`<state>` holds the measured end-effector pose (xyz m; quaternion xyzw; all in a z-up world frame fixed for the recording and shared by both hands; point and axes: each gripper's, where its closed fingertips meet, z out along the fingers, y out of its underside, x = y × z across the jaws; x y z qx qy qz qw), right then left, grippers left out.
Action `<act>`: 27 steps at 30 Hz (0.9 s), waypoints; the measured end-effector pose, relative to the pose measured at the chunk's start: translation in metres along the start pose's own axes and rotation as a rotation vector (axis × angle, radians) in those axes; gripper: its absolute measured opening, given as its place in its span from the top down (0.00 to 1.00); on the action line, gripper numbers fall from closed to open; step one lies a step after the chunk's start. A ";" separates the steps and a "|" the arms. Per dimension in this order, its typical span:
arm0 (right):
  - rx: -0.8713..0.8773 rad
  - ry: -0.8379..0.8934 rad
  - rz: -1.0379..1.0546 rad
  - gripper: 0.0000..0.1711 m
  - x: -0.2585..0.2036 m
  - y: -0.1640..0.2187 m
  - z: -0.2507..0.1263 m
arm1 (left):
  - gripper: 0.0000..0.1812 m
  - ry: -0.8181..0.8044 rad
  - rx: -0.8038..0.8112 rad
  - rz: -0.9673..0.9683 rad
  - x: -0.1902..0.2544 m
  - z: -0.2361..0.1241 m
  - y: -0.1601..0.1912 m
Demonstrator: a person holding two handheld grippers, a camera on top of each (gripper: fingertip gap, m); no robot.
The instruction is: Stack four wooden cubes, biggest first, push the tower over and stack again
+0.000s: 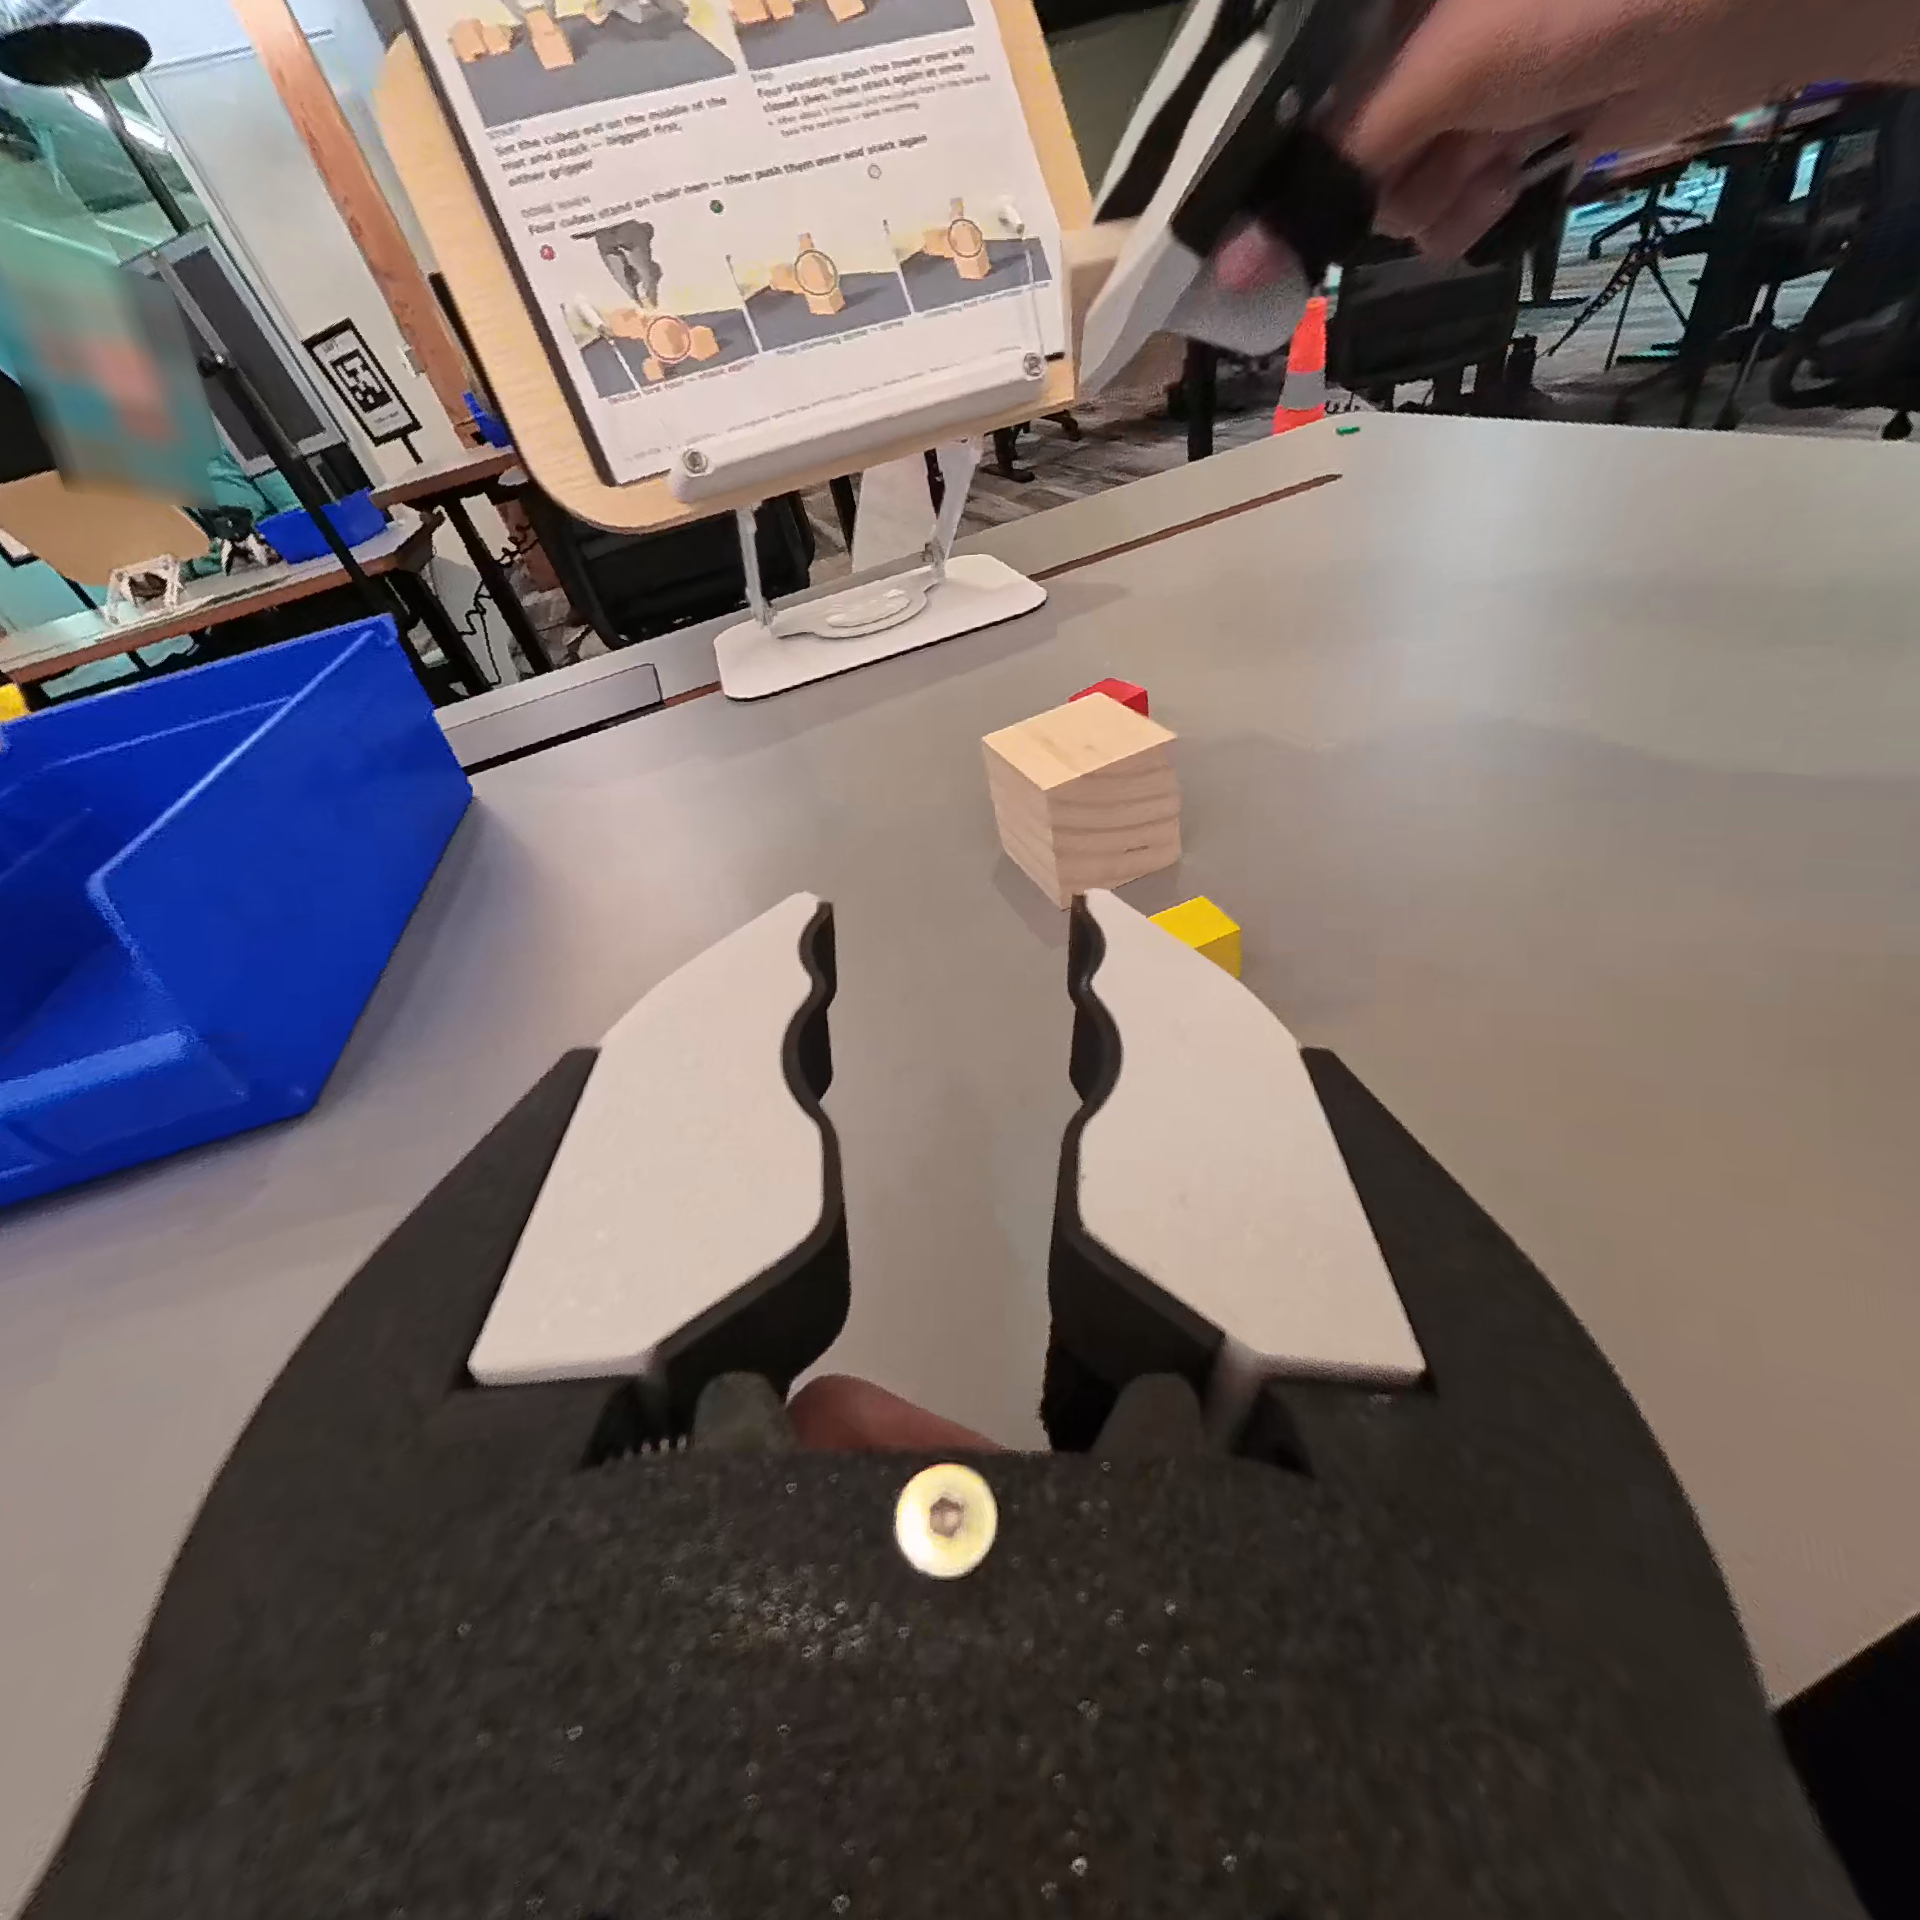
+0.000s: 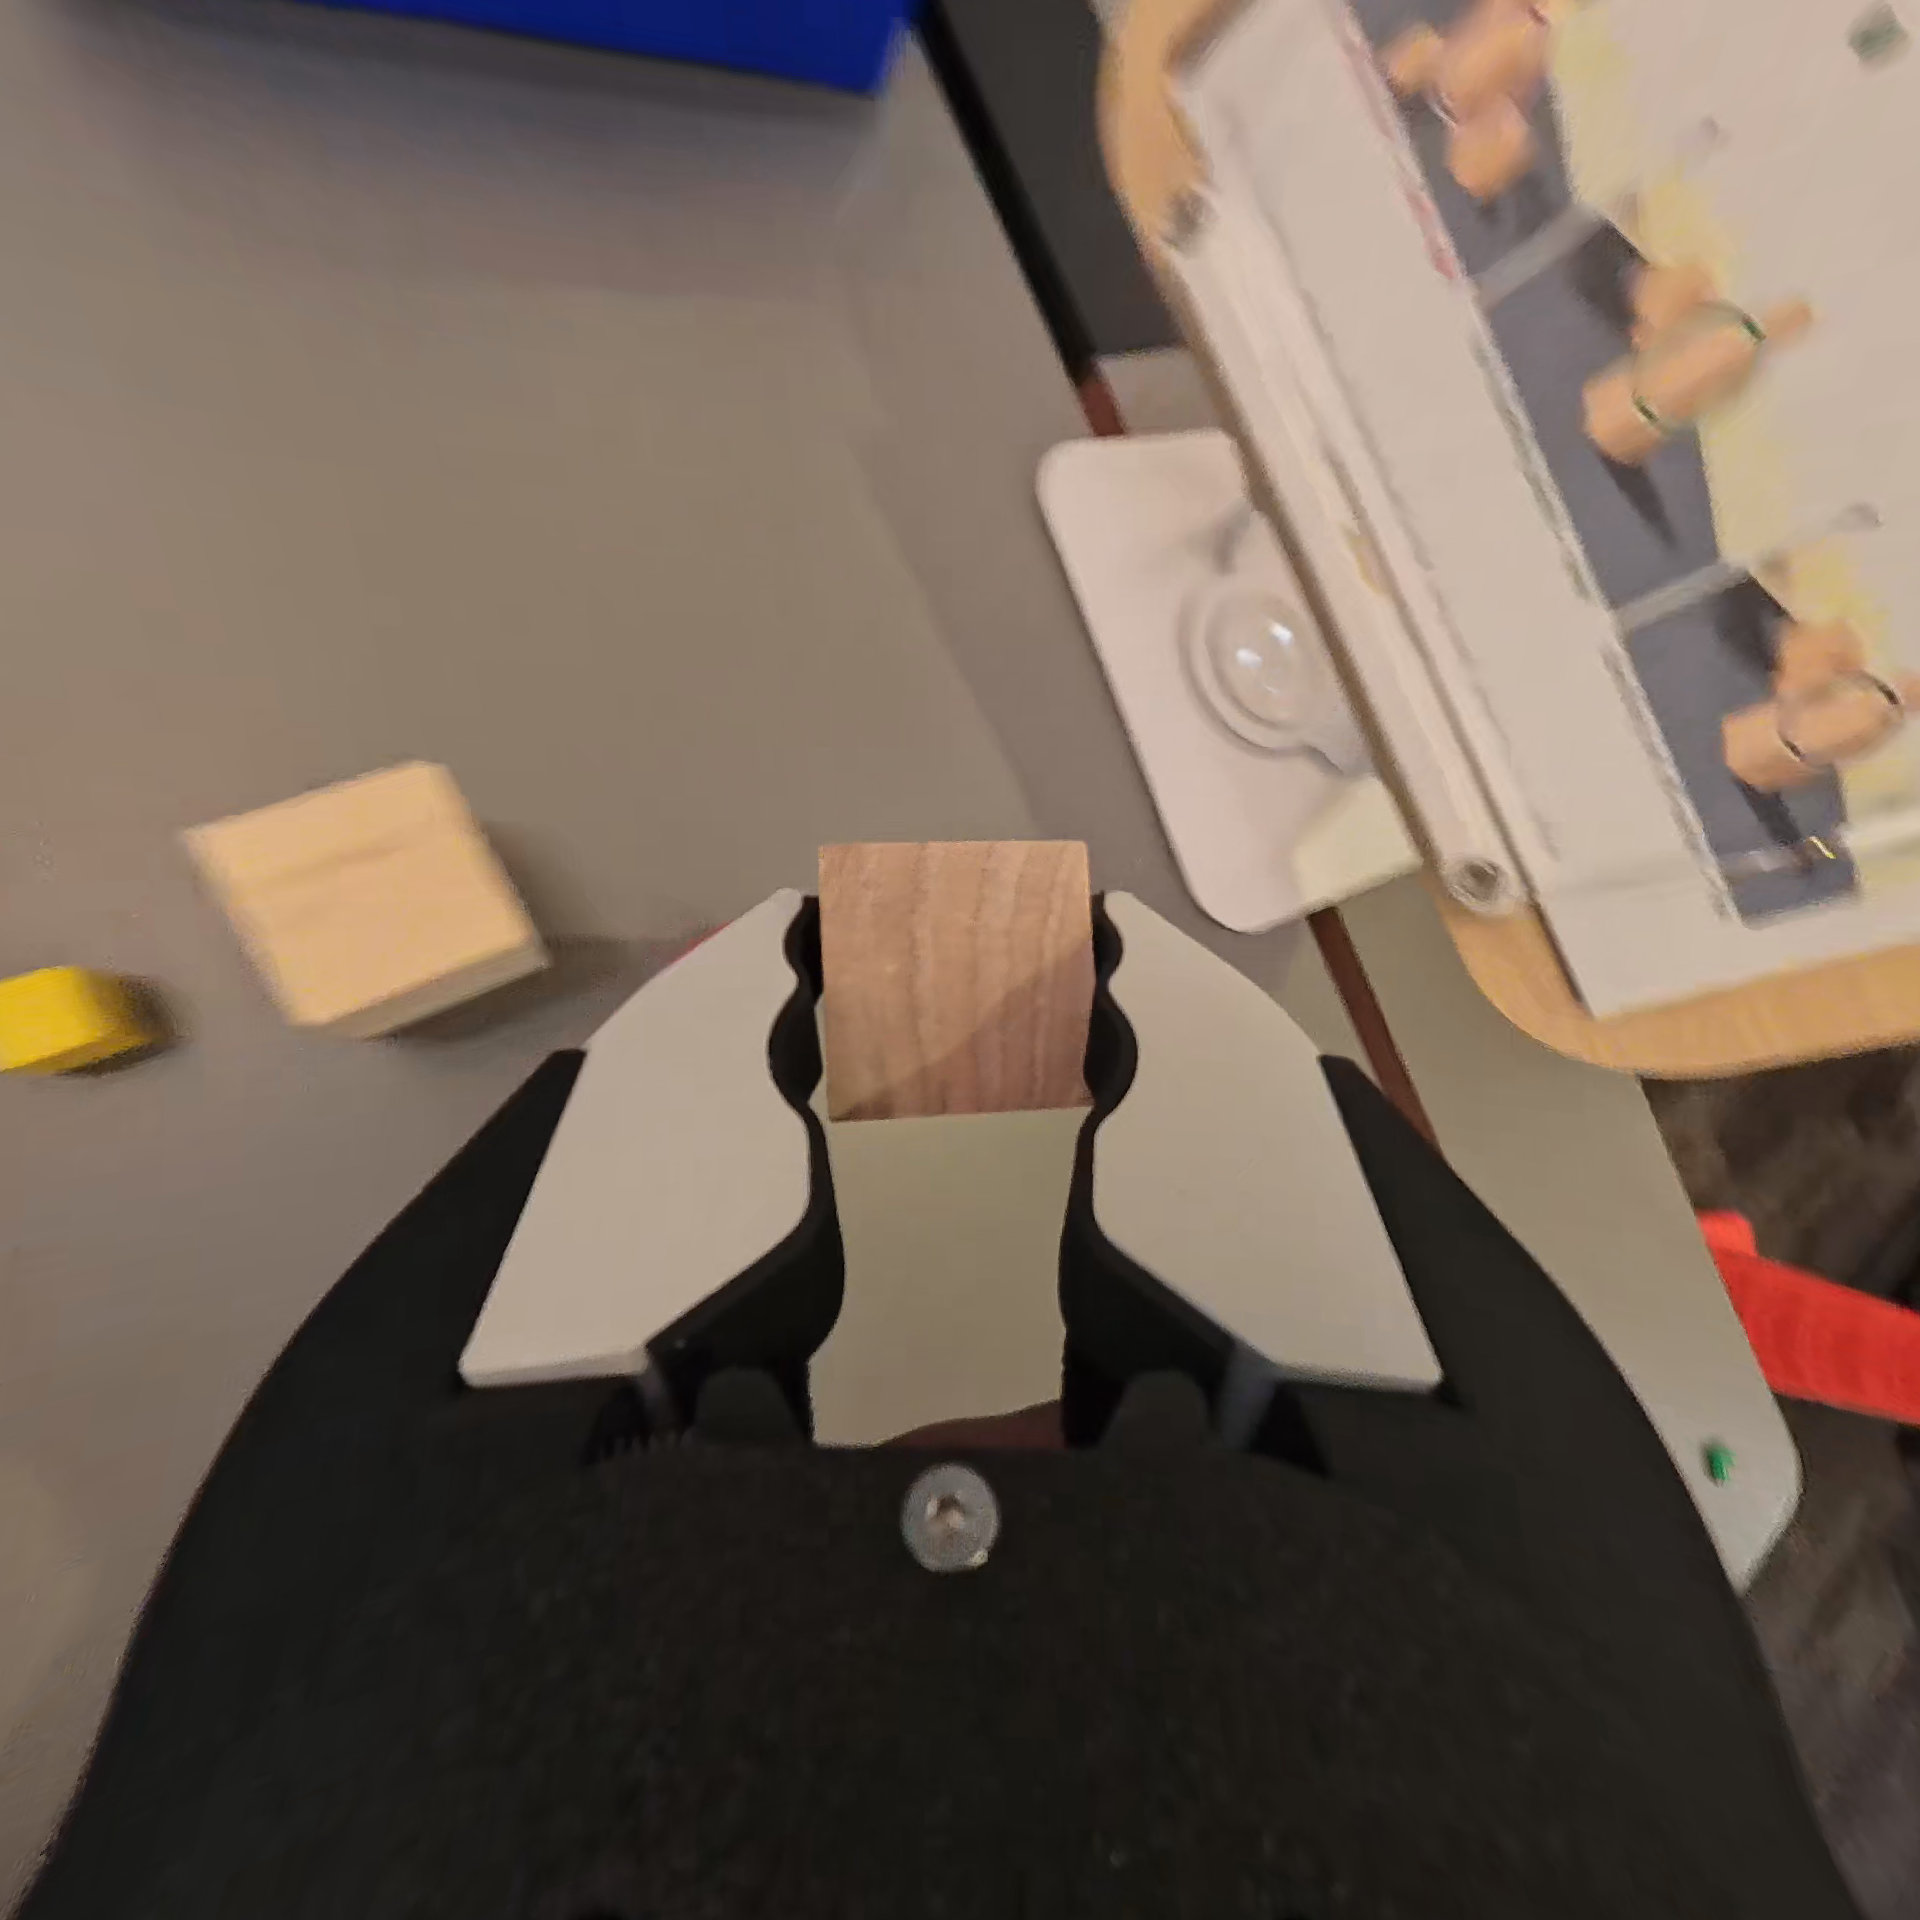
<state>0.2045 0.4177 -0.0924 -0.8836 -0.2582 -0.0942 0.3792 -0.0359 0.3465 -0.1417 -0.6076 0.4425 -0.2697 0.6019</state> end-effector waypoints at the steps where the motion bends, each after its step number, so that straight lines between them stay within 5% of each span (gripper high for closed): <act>1: 0.008 -0.055 -0.023 0.72 -0.021 -0.009 -0.003 | 0.77 -0.005 -0.002 -0.009 -0.002 0.000 0.001; 8: -0.100 -0.309 -0.188 0.72 -0.124 -0.002 0.020 | 0.76 -0.013 -0.008 -0.039 -0.009 0.001 0.003; 27: -0.042 -0.391 -0.147 0.71 -0.131 0.008 0.055 | 0.76 0.009 -0.017 0.006 -0.002 0.001 0.004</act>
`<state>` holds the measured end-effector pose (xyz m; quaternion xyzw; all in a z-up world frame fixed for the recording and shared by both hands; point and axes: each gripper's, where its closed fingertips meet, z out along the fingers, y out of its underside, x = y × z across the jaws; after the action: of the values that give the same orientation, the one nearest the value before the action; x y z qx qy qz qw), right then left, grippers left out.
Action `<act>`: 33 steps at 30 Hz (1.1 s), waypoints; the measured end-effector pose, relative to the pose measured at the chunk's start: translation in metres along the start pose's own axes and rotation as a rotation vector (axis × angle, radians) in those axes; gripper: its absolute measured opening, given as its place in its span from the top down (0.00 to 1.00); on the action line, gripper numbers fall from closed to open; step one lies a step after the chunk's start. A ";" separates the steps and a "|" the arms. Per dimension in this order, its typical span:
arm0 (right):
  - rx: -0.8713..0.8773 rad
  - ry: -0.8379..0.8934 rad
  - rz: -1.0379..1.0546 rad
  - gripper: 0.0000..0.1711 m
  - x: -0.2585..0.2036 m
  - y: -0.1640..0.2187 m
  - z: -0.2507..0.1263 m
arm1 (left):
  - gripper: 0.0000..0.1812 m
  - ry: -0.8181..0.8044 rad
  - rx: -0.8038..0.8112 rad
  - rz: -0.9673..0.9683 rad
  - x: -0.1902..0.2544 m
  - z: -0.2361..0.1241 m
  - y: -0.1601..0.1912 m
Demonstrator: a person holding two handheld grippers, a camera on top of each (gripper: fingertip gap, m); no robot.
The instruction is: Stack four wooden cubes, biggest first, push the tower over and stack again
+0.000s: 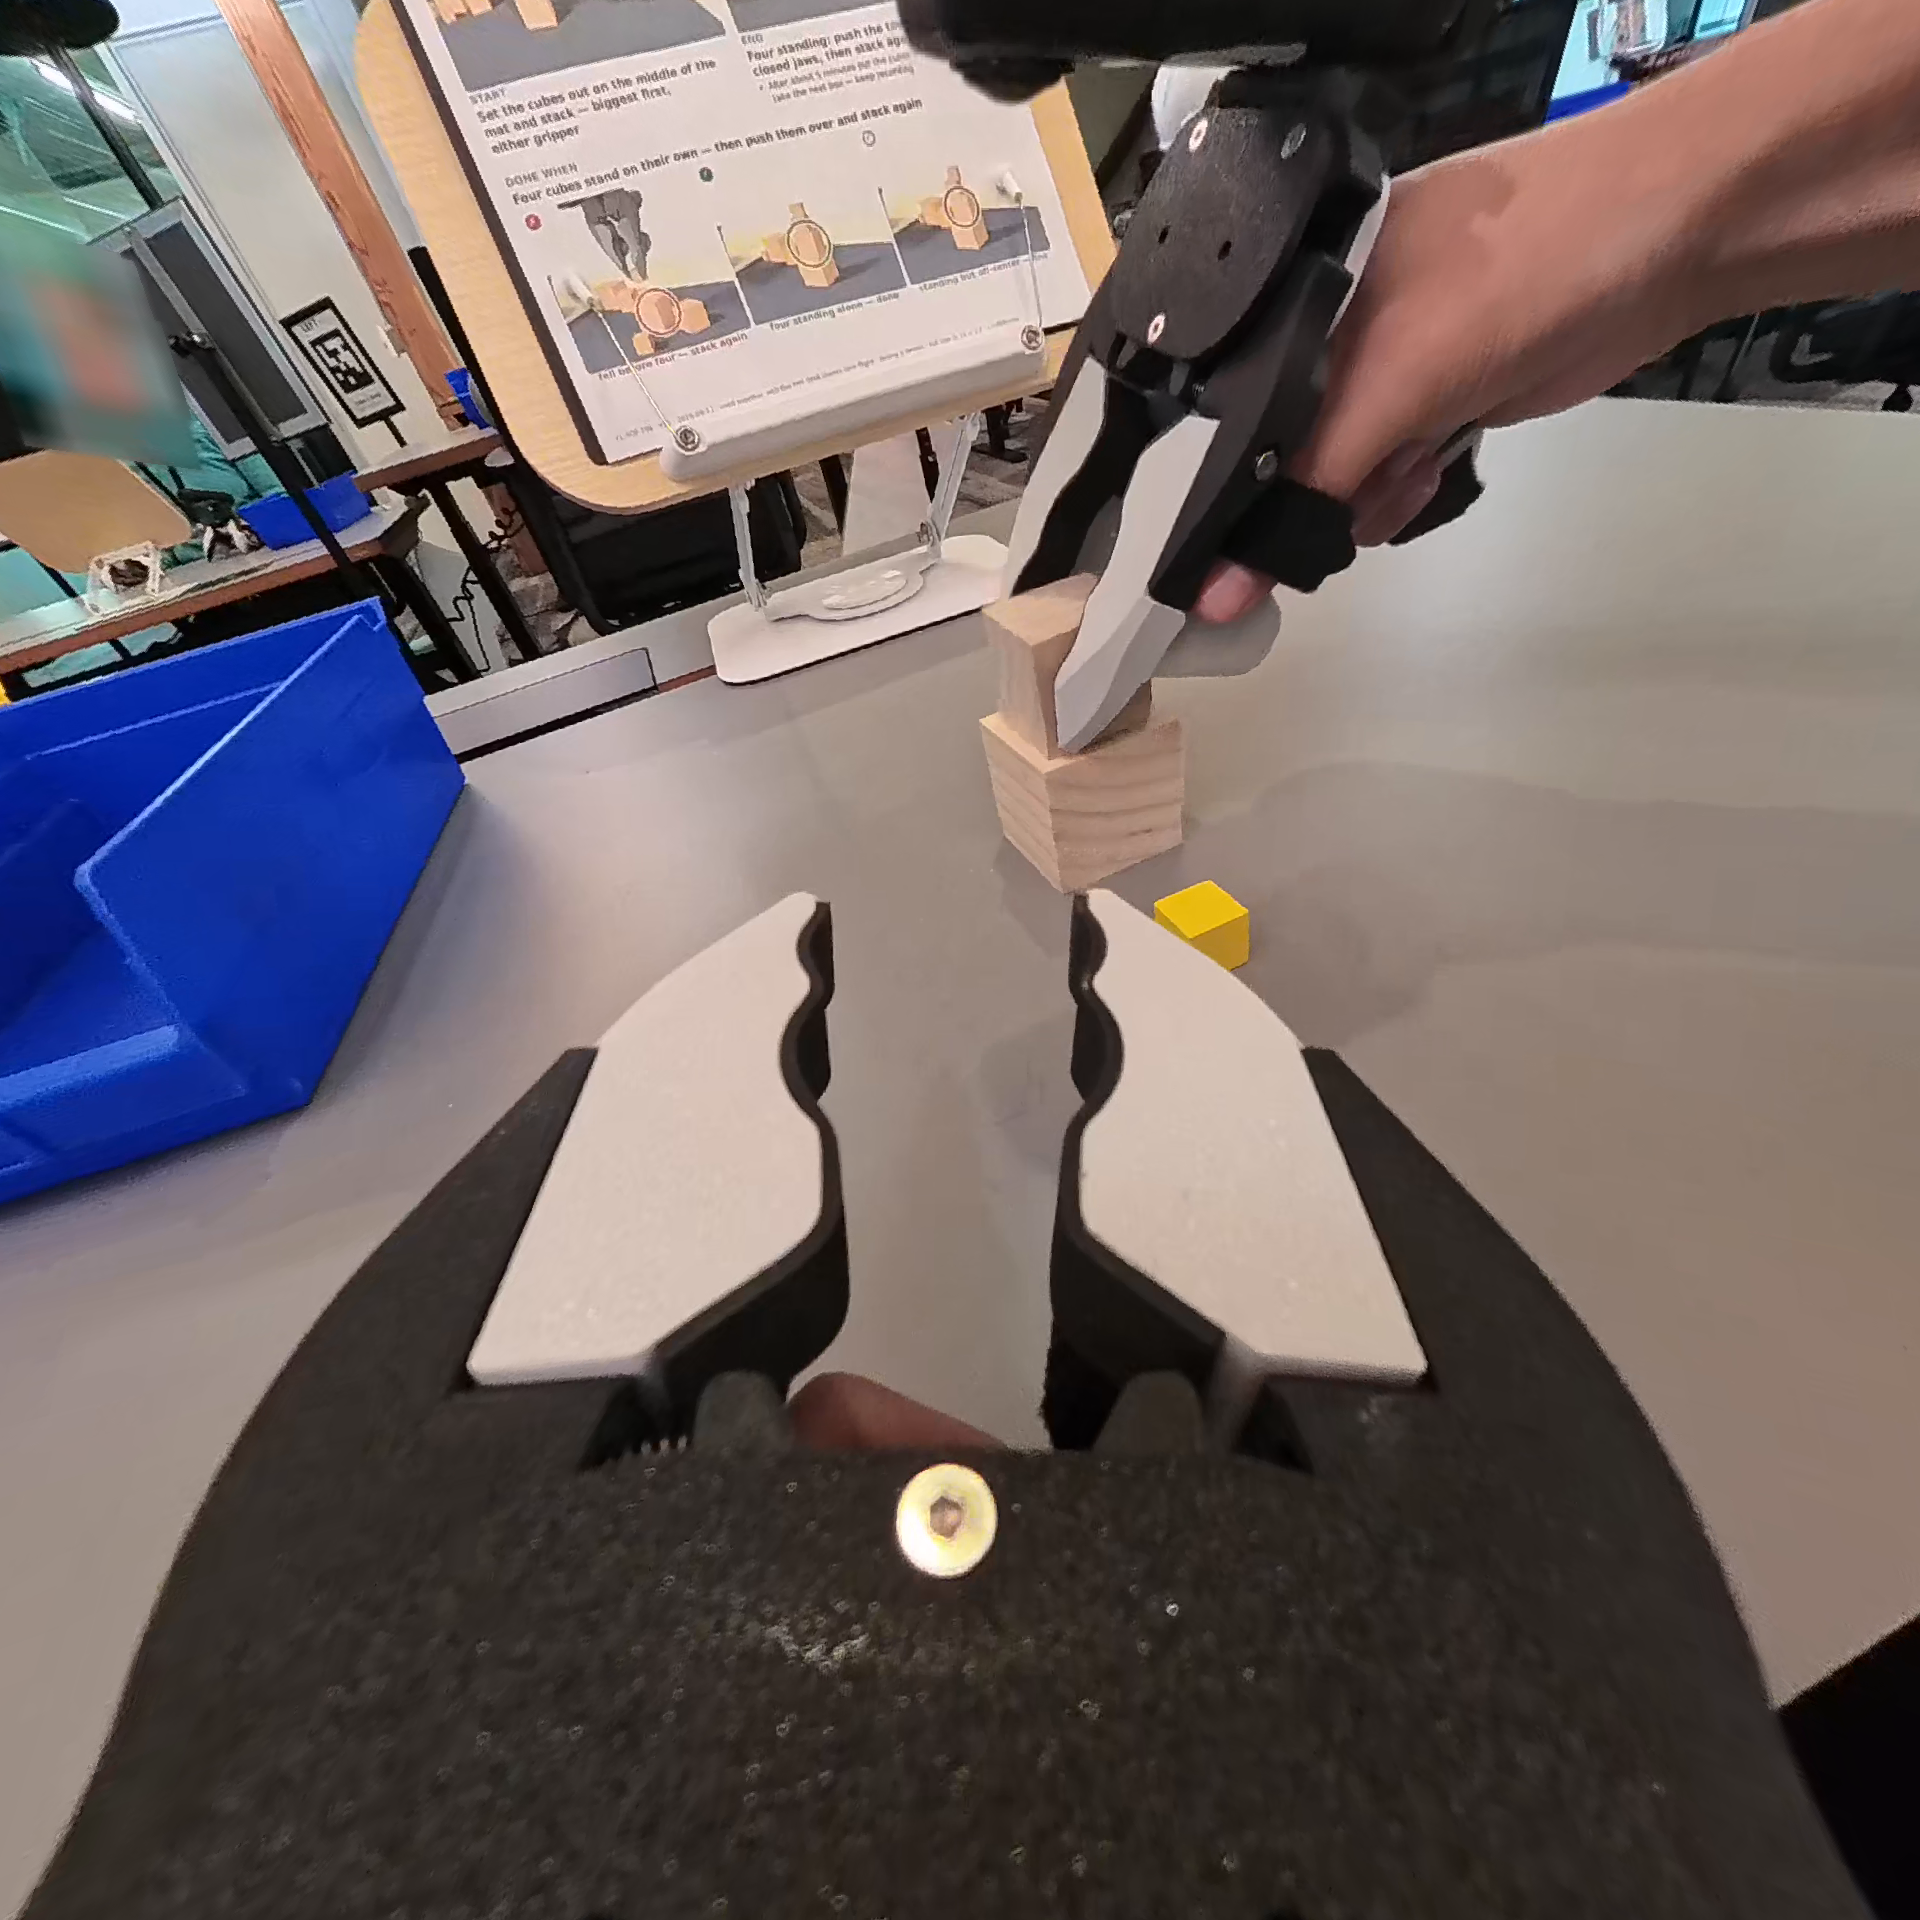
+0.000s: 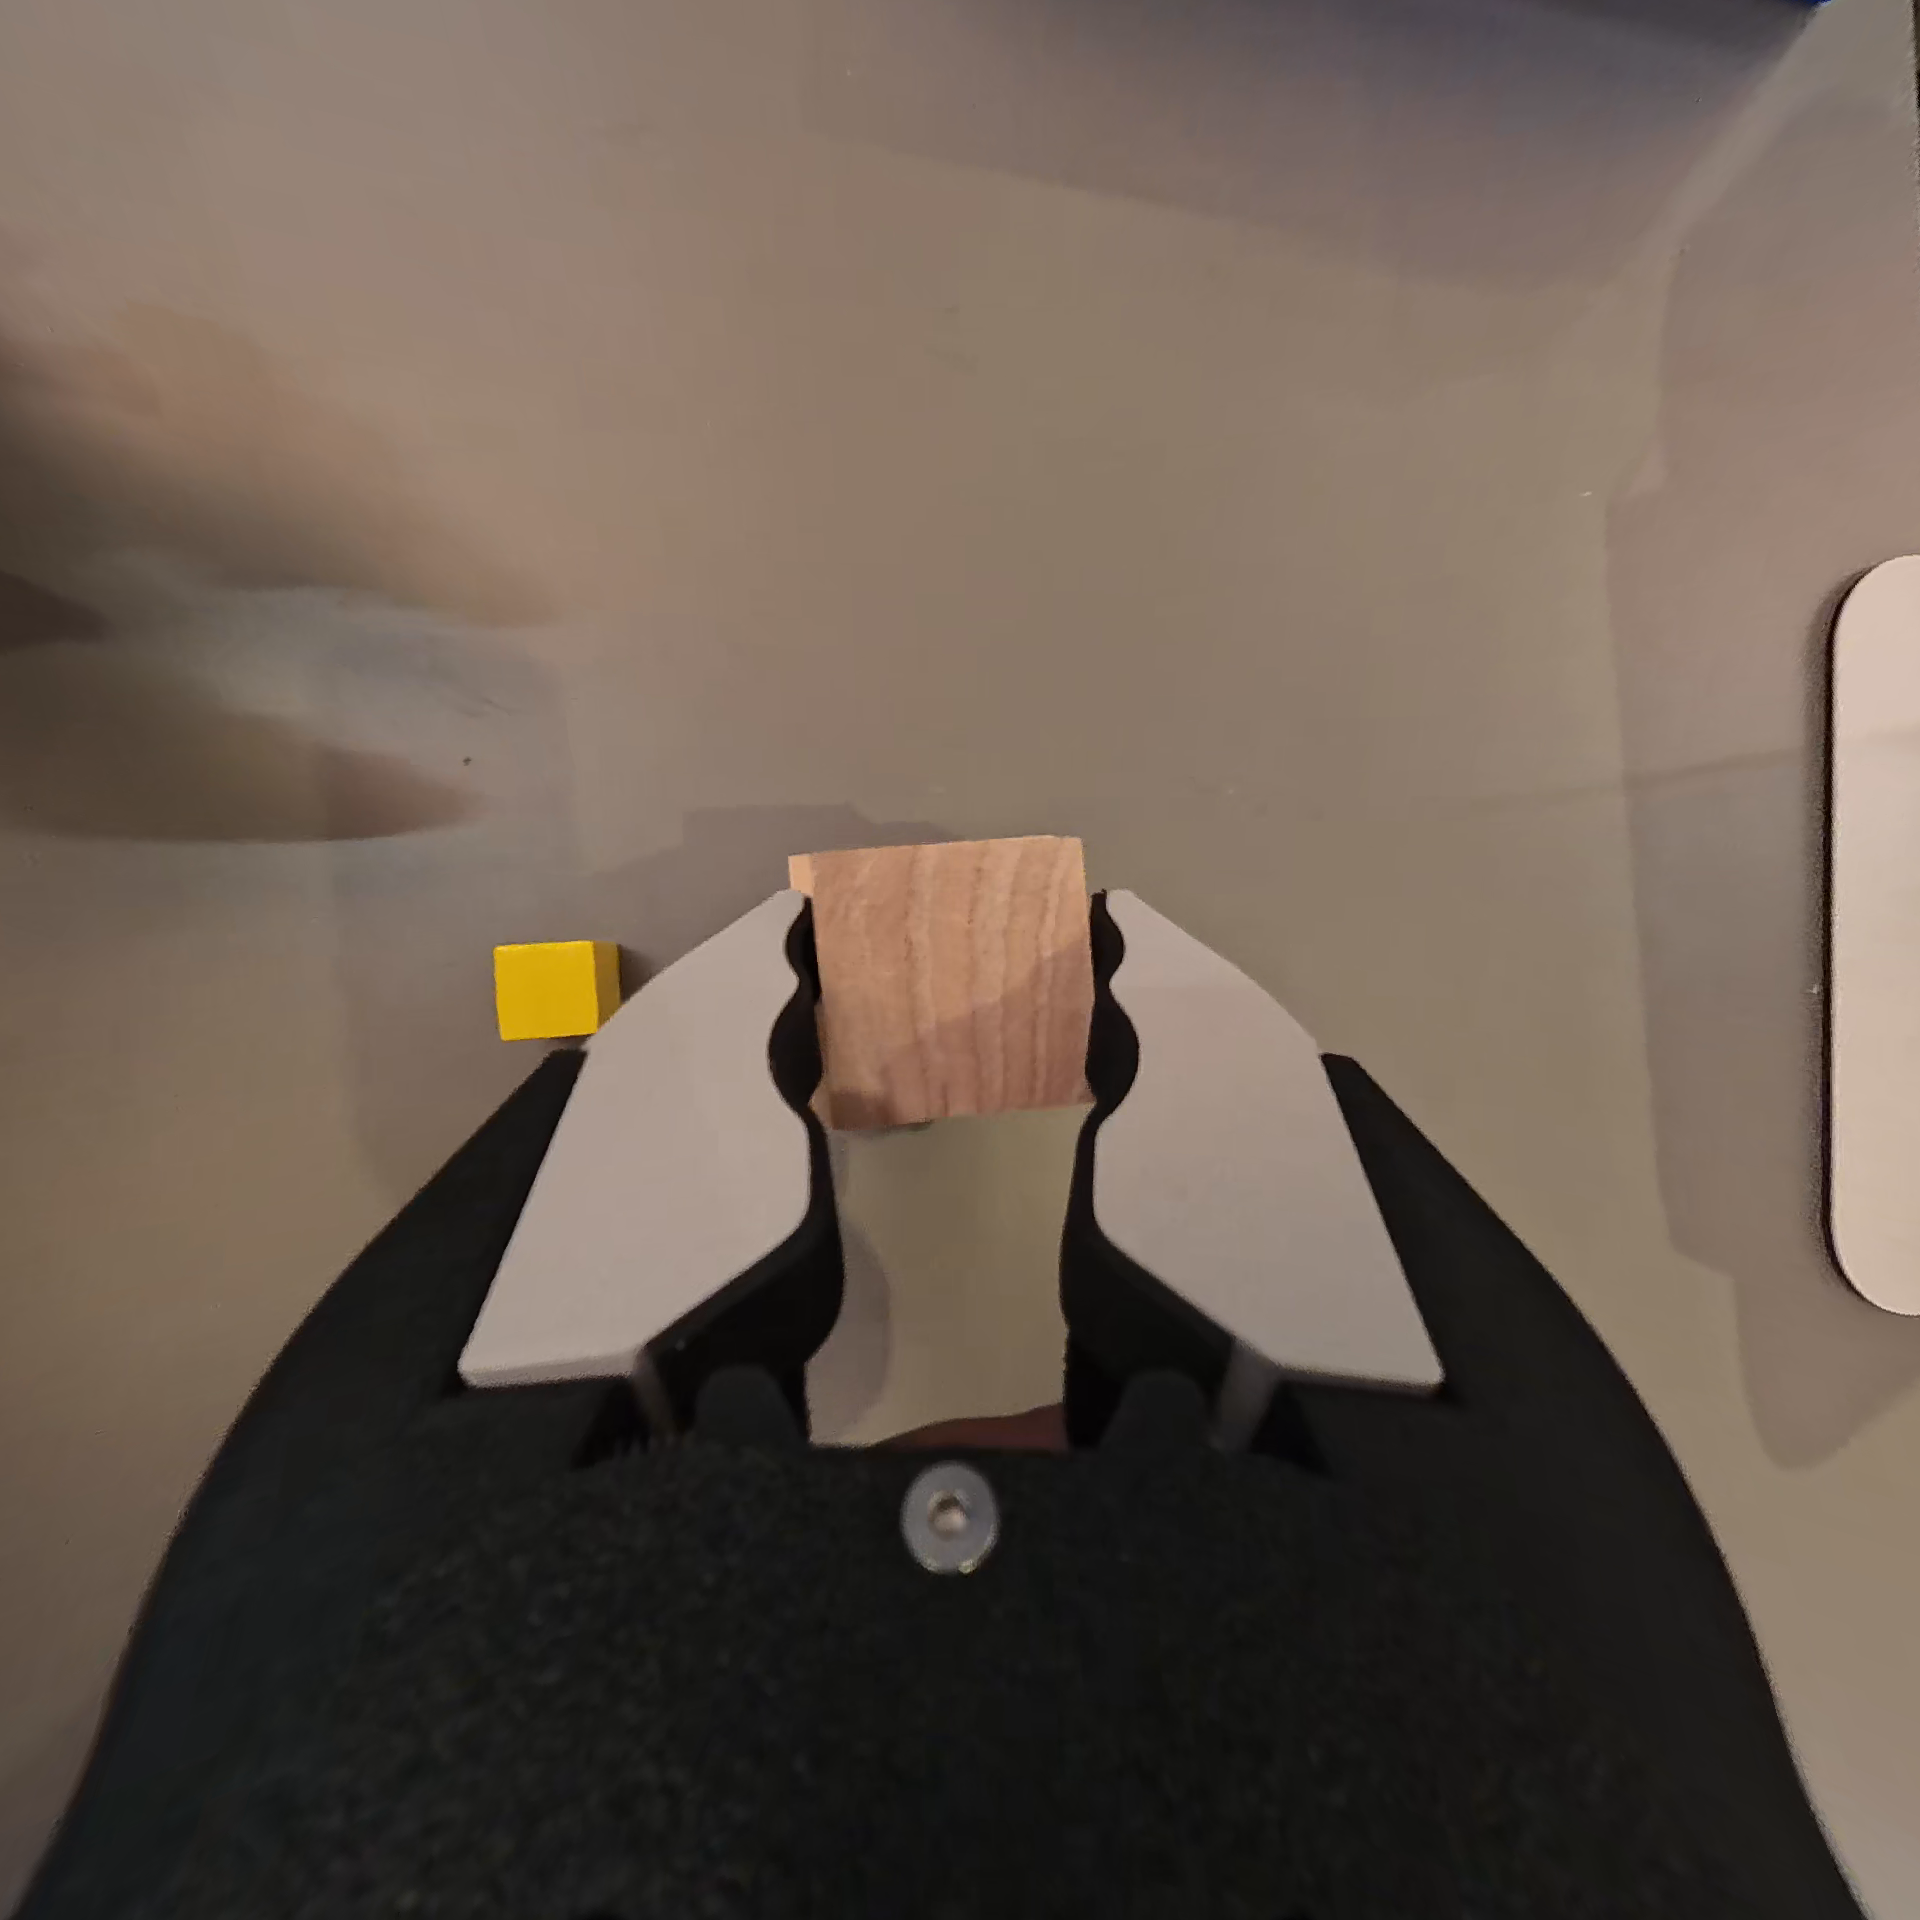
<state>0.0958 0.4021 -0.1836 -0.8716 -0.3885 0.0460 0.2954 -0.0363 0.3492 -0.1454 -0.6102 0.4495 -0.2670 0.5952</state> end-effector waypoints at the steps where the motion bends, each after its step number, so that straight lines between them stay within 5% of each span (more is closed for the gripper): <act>1: 0.012 0.001 -0.010 0.71 0.000 -0.001 0.000 | 0.76 0.000 -0.001 0.004 0.000 0.000 0.000; 6: 0.088 0.027 -0.045 0.60 0.004 -0.010 -0.019 | 0.76 -0.002 0.001 0.015 0.001 0.000 0.000; 10: 0.159 0.190 -0.038 0.62 0.021 -0.021 -0.068 | 0.76 0.003 0.002 0.008 0.001 0.000 0.000; 16: 0.131 0.498 0.124 0.62 0.029 0.034 -0.115 | 0.76 0.003 0.004 0.004 0.001 -0.001 0.000; 20: 0.157 0.525 0.228 0.60 0.003 0.074 -0.105 | 0.76 0.005 0.000 -0.011 -0.001 0.000 0.000; 24: 0.086 0.521 0.082 0.64 0.007 0.082 -0.090 | 0.76 0.007 -0.011 -0.026 -0.002 0.001 0.001; 33: -0.270 0.067 -0.220 0.68 0.061 0.075 -0.009 | 0.76 0.006 -0.003 0.017 0.005 0.003 0.000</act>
<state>0.1900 0.4013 -0.2085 -0.8565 -0.4744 -0.0682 0.1916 -0.0310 0.3465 -0.1467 -0.6063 0.4569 -0.2631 0.5953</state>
